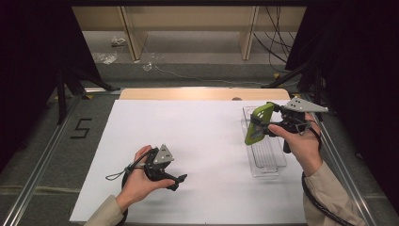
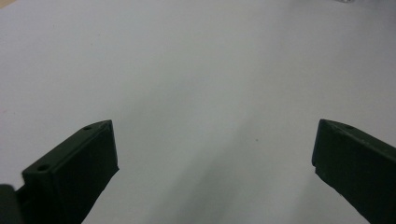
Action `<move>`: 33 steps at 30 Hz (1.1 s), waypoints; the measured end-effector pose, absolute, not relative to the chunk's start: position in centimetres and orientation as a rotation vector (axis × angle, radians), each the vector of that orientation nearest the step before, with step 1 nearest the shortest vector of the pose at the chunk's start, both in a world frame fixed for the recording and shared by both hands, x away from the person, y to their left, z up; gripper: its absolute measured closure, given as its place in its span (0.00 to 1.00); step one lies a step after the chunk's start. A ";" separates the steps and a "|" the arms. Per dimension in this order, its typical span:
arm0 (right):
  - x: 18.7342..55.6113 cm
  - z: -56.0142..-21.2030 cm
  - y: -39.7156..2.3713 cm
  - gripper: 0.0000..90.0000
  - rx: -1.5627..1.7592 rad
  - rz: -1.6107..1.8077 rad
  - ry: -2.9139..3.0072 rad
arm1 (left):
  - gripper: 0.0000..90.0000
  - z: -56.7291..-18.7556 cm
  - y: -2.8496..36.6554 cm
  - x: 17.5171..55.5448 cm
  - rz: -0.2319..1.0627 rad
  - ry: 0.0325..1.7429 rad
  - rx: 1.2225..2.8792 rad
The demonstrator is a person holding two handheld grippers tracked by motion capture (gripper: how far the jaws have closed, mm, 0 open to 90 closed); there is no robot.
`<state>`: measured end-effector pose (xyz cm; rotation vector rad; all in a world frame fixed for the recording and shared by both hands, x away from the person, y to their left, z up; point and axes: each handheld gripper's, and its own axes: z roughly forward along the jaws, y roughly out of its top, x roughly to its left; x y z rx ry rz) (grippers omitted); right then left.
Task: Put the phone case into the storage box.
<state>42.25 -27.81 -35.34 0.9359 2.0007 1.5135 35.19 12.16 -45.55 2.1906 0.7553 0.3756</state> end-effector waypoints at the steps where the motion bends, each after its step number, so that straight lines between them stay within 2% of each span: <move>1: 42.3 -35.3 -27.9 0.19 0.939 1.513 1.998 | 0.00 -45.5 12.2 35.2 0.375 0.755 2.191; 33: 42.5 -35.4 -28.9 0.19 0.965 1.501 1.971 | 0.00 -45.5 12.1 35.2 0.377 0.754 2.193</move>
